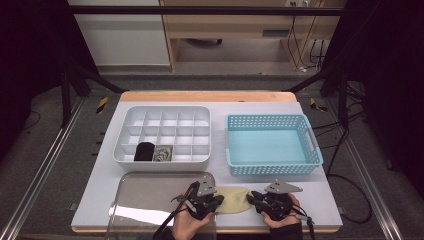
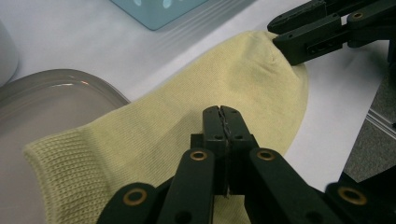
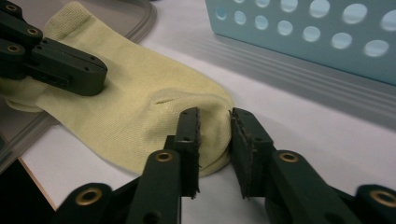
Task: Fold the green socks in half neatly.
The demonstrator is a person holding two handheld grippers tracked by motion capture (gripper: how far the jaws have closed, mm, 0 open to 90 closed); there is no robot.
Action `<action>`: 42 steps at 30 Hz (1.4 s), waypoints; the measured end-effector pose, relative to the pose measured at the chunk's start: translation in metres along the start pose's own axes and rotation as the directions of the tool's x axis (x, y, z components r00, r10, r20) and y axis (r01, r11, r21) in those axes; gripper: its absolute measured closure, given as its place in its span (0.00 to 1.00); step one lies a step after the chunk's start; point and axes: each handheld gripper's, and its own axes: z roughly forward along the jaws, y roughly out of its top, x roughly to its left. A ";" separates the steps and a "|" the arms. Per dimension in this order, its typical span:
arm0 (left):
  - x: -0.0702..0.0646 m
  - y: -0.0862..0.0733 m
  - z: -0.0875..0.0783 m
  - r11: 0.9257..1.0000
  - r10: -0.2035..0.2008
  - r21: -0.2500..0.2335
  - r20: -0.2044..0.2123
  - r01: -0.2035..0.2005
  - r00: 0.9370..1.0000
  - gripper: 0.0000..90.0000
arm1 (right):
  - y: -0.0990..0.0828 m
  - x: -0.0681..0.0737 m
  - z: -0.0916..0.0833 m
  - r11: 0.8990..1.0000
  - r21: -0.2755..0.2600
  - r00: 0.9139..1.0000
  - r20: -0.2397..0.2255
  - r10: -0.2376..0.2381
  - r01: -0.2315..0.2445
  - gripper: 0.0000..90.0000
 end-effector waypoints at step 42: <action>0.040 -0.020 -0.074 0.993 -0.089 -0.088 -0.083 0.082 0.993 0.96 | 0.035 0.022 -0.028 0.987 -0.134 0.988 -0.119 -0.099 0.083 0.96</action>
